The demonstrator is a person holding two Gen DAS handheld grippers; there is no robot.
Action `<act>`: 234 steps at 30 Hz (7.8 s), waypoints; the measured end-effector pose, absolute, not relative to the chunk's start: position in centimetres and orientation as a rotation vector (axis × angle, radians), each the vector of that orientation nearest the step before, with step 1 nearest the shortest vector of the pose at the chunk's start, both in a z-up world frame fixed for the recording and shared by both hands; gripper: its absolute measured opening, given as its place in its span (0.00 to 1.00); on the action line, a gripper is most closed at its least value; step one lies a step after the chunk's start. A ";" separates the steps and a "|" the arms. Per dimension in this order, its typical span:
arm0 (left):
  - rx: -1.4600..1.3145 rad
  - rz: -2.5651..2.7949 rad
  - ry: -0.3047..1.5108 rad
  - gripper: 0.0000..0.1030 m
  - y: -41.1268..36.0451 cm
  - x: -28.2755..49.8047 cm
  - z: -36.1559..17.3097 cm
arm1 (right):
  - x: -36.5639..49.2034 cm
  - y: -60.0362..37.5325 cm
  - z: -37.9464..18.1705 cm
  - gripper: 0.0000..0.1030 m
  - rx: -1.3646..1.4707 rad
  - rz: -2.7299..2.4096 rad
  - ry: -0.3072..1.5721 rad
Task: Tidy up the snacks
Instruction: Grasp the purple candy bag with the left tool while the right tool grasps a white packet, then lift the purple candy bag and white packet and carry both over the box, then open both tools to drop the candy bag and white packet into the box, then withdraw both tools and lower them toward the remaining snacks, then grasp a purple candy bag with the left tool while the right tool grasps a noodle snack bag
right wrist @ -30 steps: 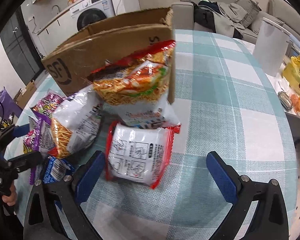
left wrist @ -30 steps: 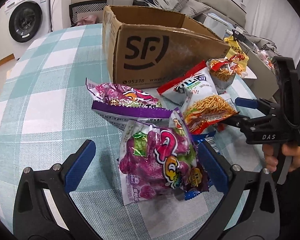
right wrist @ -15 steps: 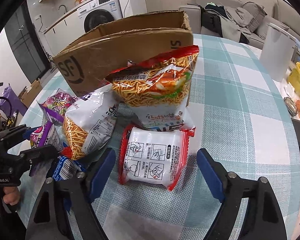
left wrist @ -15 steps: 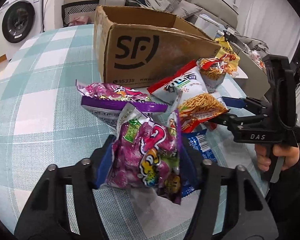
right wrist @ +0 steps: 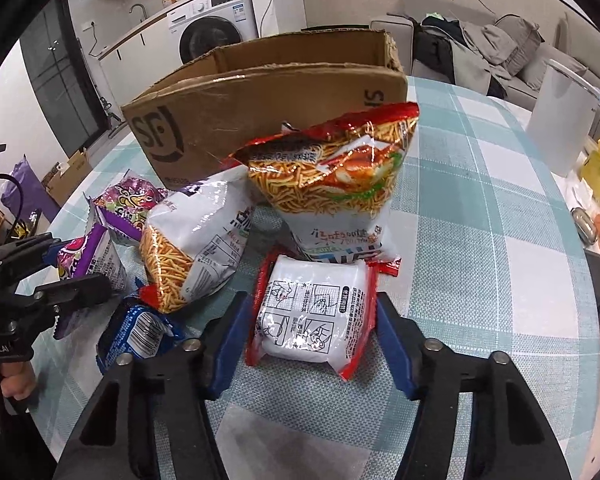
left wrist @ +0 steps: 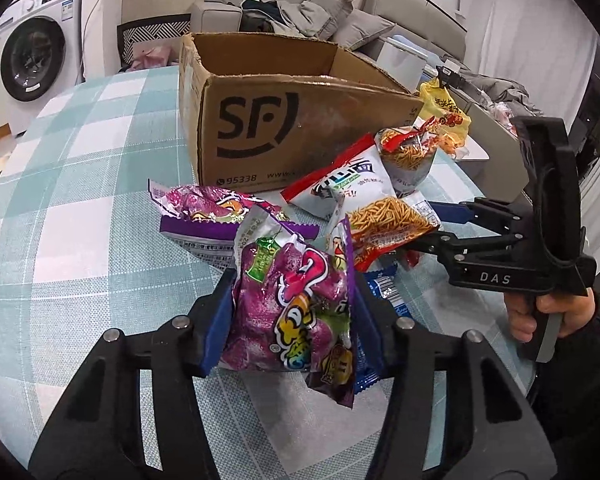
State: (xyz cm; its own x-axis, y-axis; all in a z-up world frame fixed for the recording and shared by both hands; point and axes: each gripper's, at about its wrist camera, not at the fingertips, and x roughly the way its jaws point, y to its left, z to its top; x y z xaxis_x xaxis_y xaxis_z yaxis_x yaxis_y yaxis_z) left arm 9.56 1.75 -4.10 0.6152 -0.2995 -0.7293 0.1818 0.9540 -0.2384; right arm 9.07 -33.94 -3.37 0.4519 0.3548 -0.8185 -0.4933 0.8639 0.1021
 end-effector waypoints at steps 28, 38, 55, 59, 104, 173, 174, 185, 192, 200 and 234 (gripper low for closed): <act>-0.155 -0.224 0.763 0.50 2.9 7.9 -0.8 | 6.4 -34.7 2.3 0.50 -0.112 0.602 0.823; -0.173 -0.183 0.703 0.50 3.8 7.0 1.1 | 5.6 -35.1 4.5 0.50 -0.068 0.614 0.748; -0.141 -0.169 0.620 0.51 2.3 7.6 4.3 | 4.9 -36.1 7.0 0.50 0.003 0.594 0.654; -0.147 -0.176 0.614 0.51 1.7 8.6 4.9 | 5.1 -35.9 7.7 0.50 0.010 0.591 0.631; -0.109 -0.154 0.620 0.51 0.1 23.8 4.9 | 16.0 -32.7 8.3 0.50 0.067 0.575 0.653; -0.138 -0.018 0.640 0.99 4.8 11.9 3.1 | 9.6 -37.7 5.1 1.00 0.052 0.468 0.716; -0.141 -0.018 0.645 0.99 4.9 11.9 2.8 | 9.6 -37.7 4.9 1.00 0.045 0.464 0.727; -0.146 -0.013 0.681 0.99 5.3 12.4 0.9 | 9.9 -36.6 3.7 1.00 -0.011 0.463 0.745; -0.158 -0.018 0.708 0.99 5.1 13.0 -0.1 | 10.3 -36.2 2.7 1.00 -0.012 0.464 0.775; -0.162 -0.019 0.756 0.99 5.0 14.1 -1.8 | 11.0 -35.6 0.8 1.00 -0.020 0.449 0.830; -0.193 -0.058 0.884 0.99 5.1 16.6 -6.7 | 13.0 -34.4 -2.0 0.83 -0.006 0.429 0.888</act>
